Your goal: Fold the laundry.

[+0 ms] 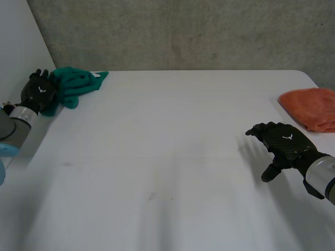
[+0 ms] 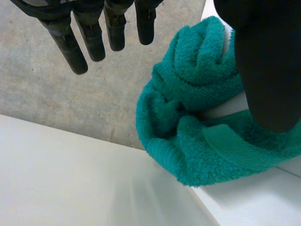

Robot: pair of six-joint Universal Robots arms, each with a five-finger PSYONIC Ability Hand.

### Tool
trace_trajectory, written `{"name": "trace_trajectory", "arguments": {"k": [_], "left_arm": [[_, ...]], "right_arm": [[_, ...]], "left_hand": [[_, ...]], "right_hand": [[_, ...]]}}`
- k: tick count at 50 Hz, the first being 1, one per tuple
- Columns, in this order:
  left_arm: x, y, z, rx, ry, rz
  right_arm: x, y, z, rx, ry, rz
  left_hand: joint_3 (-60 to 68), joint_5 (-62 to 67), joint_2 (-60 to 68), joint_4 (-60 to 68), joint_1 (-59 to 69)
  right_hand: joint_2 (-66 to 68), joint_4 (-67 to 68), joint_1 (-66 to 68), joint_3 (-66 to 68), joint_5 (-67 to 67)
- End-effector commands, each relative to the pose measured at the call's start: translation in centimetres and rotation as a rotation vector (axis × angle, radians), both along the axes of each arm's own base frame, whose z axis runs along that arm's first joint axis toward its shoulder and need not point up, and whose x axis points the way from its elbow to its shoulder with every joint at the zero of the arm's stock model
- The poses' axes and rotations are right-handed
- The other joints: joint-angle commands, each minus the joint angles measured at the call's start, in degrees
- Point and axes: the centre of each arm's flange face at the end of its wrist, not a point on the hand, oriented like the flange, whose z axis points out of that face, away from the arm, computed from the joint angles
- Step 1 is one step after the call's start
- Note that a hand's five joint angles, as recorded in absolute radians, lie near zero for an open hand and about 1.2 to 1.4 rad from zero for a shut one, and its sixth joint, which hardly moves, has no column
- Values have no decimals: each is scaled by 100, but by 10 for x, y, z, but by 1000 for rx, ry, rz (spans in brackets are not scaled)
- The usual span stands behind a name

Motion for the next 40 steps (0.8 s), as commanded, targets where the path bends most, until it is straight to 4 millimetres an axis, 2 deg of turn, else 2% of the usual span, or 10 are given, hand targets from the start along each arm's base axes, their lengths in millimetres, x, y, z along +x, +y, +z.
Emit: {"name": "trace_trajectory", "arguments": {"k": [1,13,16,25,35,40], "left_arm": [[-4,1,-8,5,0,-10],[-18,2,-15,-9,-8,-69],[-18,0,-14,-31,-12,-77],[-19,1,-22,-24,-11,-88],[-18,-1,-25,-29,-8,-93],[-19,-1,-29,-36,-7,-107]], "right_arm": [[0,0,-1,1,0,1],[0,-1,-3,10,-1,1],[0,-1,-3,9,1,0],[0,-1,-3,9,1,1],[0,-1,-6,14,10,2],[0,-1,-6,14,10,2]], "left_hand": [[-424,-413,-363,-375,-128],[-33,-22,28,16,264],[904,916,965,954,1201],[2489,2500,2550,2539,2786],[2608,2619,2669,2657,2905],[3431,3443,3492,3481,3728]], "right_hand": [[-239,-343,-150,-208,-334],[-239,-343,-150,-208,-334],[-239,-343,-150,-208,-334],[-239,-343,-150,-208,-334],[-239,-343,-150,-208,-334],[-239,-343,-150,-208,-334]]}}
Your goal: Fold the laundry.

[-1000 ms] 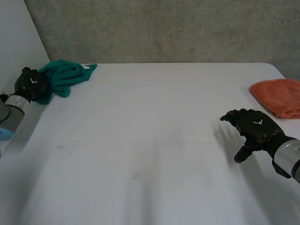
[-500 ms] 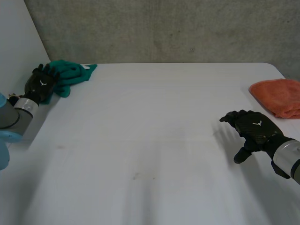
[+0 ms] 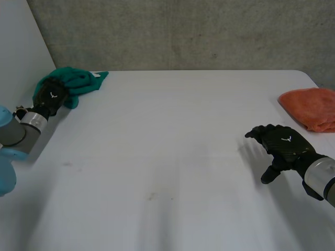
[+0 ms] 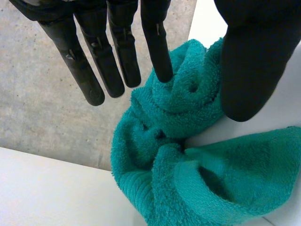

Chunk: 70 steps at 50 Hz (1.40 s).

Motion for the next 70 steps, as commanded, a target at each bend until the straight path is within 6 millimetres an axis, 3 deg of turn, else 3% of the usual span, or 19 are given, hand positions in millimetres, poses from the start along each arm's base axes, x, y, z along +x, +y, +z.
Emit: {"name": "trace_trajectory", "arguments": {"k": [1,21,26,29,33,44,56,65,67,68,69,70], "left_arm": [[-1,-1,-3,-13,1,-14],[-1,-3,-7,-30,33,-23],[0,-3,-7,-28,36,-17],[0,-4,-7,-27,38,-13],[0,-4,-7,-28,39,-11],[0,-3,-7,-27,37,-19],[-1,-3,-8,-27,36,-25],[-1,-3,-8,-25,37,-25],[-1,-3,-8,-27,36,-23],[0,-3,-8,-27,37,-17],[0,-3,-8,-27,39,-17],[0,-3,-9,-25,39,-17]], "right_arm": [[0,0,0,1,1,0],[0,0,-3,11,2,0],[0,0,-3,11,2,2],[0,0,-3,11,2,2],[0,0,-3,11,2,3],[0,0,-4,12,2,3],[0,0,-4,8,11,8],[0,0,-5,4,18,11],[0,1,-5,6,18,11],[0,1,-5,6,18,11],[0,1,-5,6,18,11],[0,1,-5,6,18,11]], "left_hand": [[1329,1350,1299,1313,1293],[2978,2999,2949,2962,2943],[2173,2194,2144,2157,2138],[330,351,300,314,295],[-738,-717,-767,-754,-773],[722,743,693,706,687],[3378,3399,3348,3361,3342],[3533,3555,3504,3517,3498],[2965,2986,2936,2949,2930],[-386,-365,-415,-402,-421],[-2551,-2530,-2581,-2567,-2587],[-2611,-2590,-2641,-2627,-2647]], "right_hand": [[-240,-343,-151,-208,-334],[-240,-343,-151,-208,-334],[-240,-343,-151,-208,-334],[-240,-343,-151,-208,-334],[-240,-343,-151,-208,-334],[-240,-343,-151,-208,-334],[-240,-343,-151,-208,-334],[-240,-343,-151,-208,-334],[-240,-343,-151,-208,-334],[-240,-343,-151,-208,-334],[-240,-343,-151,-208,-334],[-240,-343,-151,-208,-334]]}}
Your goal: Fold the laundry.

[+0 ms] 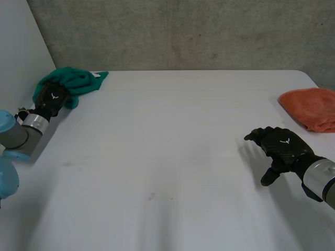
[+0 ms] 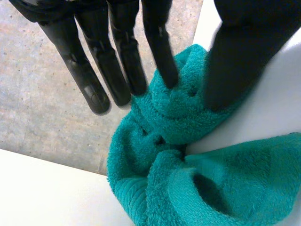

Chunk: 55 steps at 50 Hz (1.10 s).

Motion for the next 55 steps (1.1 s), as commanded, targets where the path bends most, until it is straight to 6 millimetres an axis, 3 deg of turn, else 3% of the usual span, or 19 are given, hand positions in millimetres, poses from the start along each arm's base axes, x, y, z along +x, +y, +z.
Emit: {"name": "trace_trajectory", "arguments": {"k": [1,10,13,21,25,27,29,32,33,34,35,41,44,48,55], "left_arm": [[1,-1,1,-2,3,9],[-1,0,0,-2,-2,-13],[-3,1,0,-4,-6,-34],[-3,1,0,0,-4,-38],[-3,1,-1,3,-3,-38],[-3,2,-1,3,-4,-39],[-3,2,-2,5,-3,-38],[-3,2,-2,7,1,-37],[-3,2,-2,11,7,-38],[-3,2,-2,19,21,-36],[-2,2,-2,24,28,-36],[-9,7,-5,68,49,-31],[-12,8,3,69,50,-34],[-18,10,22,56,57,-33],[-34,13,78,31,162,-32]], "right_arm": [[0,0,0,1,0,1],[0,0,0,-2,-1,2],[0,0,0,-1,-1,2],[0,0,-4,14,0,3],[0,0,-5,17,1,1],[1,1,-5,18,0,4],[0,1,-5,21,-1,2],[1,1,-5,21,-1,4],[1,1,-5,21,-1,4],[1,1,-5,21,-1,4],[1,1,-5,21,-1,4],[1,1,-5,19,-1,5],[1,0,-4,15,-1,4],[1,0,-4,13,-1,4],[1,0,-4,13,-1,5]], "left_hand": [[-4617,-4616,-4641,-4657,-4607],[-4648,-4648,-4673,-4689,-4638],[-2783,-2782,-2807,-2823,-2773],[-2344,-2343,-2368,-2384,-2333],[-1318,-1317,-1342,-1358,-1308],[41,42,17,1,51],[483,484,459,443,493],[-436,-435,-460,-476,-426],[-1607,-1606,-1631,-1647,-1597],[-4083,-4083,-4108,-4124,-4073],[-4425,-4424,-4449,-4465,-4414],[-4747,-4746,-4771,-4787,-4736],[-4765,-4764,-4789,-4805,-4754],[-4765,-4764,-4789,-4805,-4754],[-4697,-4697,-4721,-4738,-4687]], "right_hand": [[-239,-343,-151,-208,-334],[-239,-343,-151,-208,-334],[-239,-343,-151,-208,-334],[-239,-343,-151,-208,-334],[-239,-343,-151,-208,-334],[-239,-343,-151,-208,-334],[-239,-343,-151,-208,-334],[-239,-343,-151,-208,-334],[-239,-343,-151,-208,-334],[-239,-343,-151,-208,-334],[-239,-343,-151,-208,-334],[-239,-343,-151,-208,-334],[-239,-343,-151,-208,-334],[-239,-343,-151,-208,-334],[-239,-343,-151,-208,-334]]}}
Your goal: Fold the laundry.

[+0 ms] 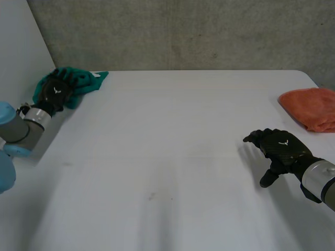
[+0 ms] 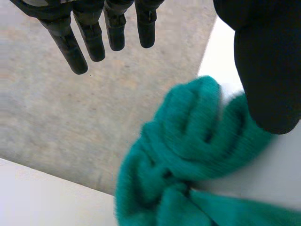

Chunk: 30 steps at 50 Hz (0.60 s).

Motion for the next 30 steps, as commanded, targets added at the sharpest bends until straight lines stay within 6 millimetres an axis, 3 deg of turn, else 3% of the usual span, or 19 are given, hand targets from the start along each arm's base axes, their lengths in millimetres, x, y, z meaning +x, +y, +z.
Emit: {"name": "trace_trajectory", "arguments": {"k": [1,7,14,20,25,30], "left_arm": [[-17,5,61,-22,119,-2],[-16,12,104,17,306,20],[-13,32,121,149,517,76],[-4,37,113,238,584,120],[12,30,87,300,603,221],[17,34,77,382,633,284]], "right_arm": [[0,0,0,-1,0,1],[0,-1,1,-3,-1,1],[0,0,0,0,-3,5],[0,1,0,2,-5,9],[1,1,-1,4,-6,10],[1,1,-1,7,-6,10]], "left_hand": [[-139,-187,-92,-88,-165],[-122,-170,-75,-72,-148],[-139,-187,-92,-88,-165],[-122,-170,-75,-72,-148],[-122,-170,-75,-72,-148],[-122,-170,-75,-72,-148]], "right_hand": [[-240,-343,-151,-208,-334],[-240,-343,-151,-208,-334],[-240,-343,-151,-208,-334],[-240,-343,-151,-208,-334],[-240,-343,-151,-208,-334],[-240,-343,-151,-208,-334]]}}
